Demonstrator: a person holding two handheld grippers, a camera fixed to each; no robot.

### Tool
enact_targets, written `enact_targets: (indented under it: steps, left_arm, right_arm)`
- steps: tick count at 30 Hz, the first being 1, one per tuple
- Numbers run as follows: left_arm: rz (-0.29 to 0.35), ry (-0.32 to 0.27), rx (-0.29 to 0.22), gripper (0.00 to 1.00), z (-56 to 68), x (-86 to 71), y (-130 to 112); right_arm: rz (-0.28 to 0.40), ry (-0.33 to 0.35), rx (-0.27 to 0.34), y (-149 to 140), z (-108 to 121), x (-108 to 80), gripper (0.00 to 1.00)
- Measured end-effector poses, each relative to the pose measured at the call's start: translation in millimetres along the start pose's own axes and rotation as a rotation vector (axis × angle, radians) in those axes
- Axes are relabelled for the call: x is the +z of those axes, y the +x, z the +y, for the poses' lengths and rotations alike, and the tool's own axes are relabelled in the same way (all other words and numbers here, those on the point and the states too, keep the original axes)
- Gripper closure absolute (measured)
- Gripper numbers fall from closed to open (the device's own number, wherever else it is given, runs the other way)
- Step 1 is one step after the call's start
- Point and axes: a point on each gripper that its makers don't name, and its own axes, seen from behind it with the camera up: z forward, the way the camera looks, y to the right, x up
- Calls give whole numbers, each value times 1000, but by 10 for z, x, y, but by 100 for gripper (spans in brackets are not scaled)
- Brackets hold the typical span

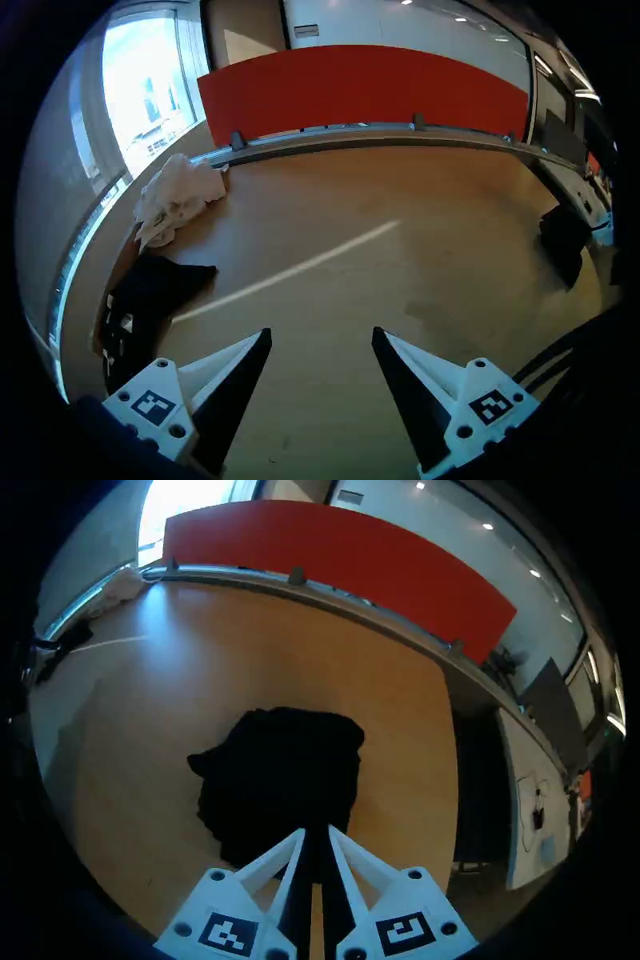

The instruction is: Fold towel

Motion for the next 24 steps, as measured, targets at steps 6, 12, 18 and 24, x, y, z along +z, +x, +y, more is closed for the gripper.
enact_targets:
  steps: [6,12,18,24]
  left_arm:
    - [-6,8,7,7,-29,-14,-27]
    - [-11,14,11,7,-46,-19,-40]
    - [-14,19,20,7,-51,-28,-46]
    - [-18,11,22,7,-15,-31,-53]
  right_arm:
    - [-34,-3,43,-255,2,124,96]
    - [-48,-4,80,-412,-23,247,96]
    - [-69,-3,107,-541,-50,360,96]
    - [-92,-1,120,-660,-88,450,96]
